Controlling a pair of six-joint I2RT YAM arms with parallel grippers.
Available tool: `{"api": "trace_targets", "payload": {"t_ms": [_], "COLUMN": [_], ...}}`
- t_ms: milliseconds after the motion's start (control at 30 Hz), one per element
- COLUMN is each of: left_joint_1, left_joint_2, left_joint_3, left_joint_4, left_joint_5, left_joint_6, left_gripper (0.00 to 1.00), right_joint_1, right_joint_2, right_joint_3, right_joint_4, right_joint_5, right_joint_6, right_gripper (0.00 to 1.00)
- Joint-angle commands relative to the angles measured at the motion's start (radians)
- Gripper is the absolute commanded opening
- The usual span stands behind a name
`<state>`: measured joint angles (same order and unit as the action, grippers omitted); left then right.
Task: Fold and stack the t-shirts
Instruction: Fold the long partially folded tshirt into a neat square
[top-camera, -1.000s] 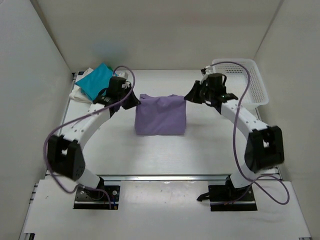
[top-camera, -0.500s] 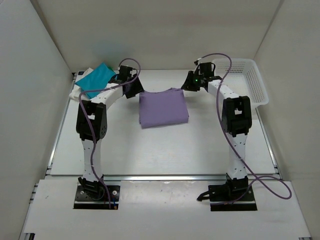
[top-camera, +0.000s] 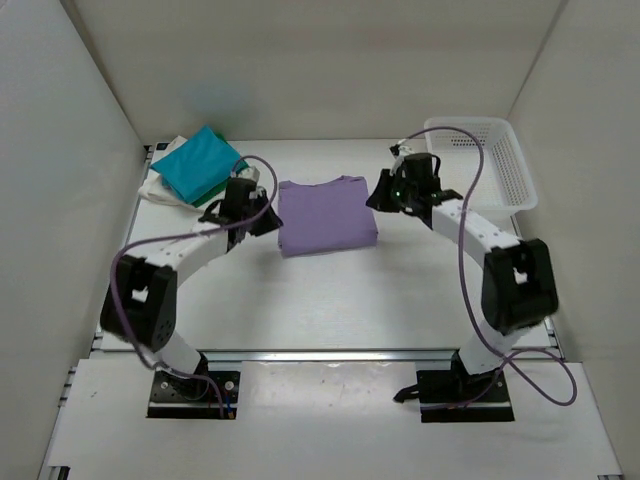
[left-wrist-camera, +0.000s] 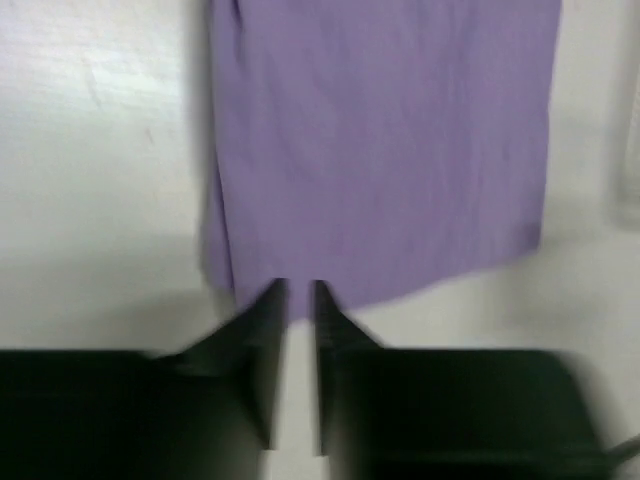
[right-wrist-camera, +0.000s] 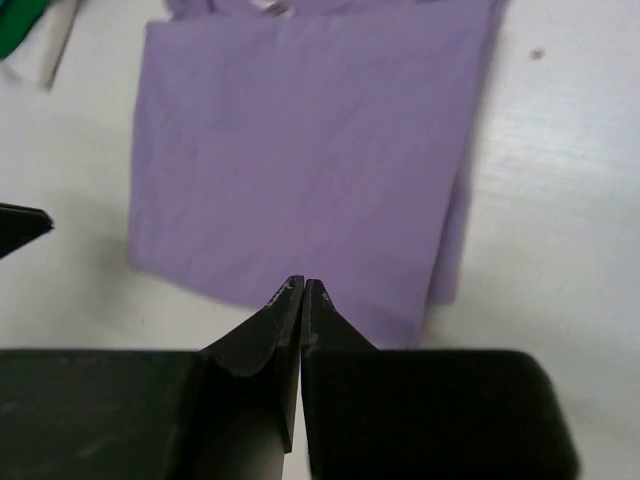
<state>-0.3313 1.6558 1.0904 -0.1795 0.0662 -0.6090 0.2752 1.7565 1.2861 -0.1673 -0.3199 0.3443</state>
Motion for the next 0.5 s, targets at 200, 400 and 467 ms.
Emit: {"api": "trace_targets", "payload": {"t_ms": [200, 400, 467], "left_joint_1": [-0.1, 0.07, 0.113], "left_joint_2": [-0.554, -0.709, -0.603], "left_joint_3": [-0.551, -0.687, -0.641], "left_joint_4": [0.069, 0.242, 0.277], "left_joint_5": [0.009, 0.209, 0.324], "left_joint_6": [0.026, -0.018, -0.049], "left_gripper": [0.03, 0.42, 0.41], "right_joint_1": [0.189, 0.24, 0.245], "right_joint_2": [-0.457, -0.669, -0.713], "right_joint_3": [-0.594, -0.784, -0.833], "right_joint_4": [0.21, 0.221, 0.209], "right_joint_5": [0.166, 0.162, 0.14], "right_joint_6": [0.056, 0.104, 0.107], "right_gripper": [0.0, 0.0, 0.01]}}
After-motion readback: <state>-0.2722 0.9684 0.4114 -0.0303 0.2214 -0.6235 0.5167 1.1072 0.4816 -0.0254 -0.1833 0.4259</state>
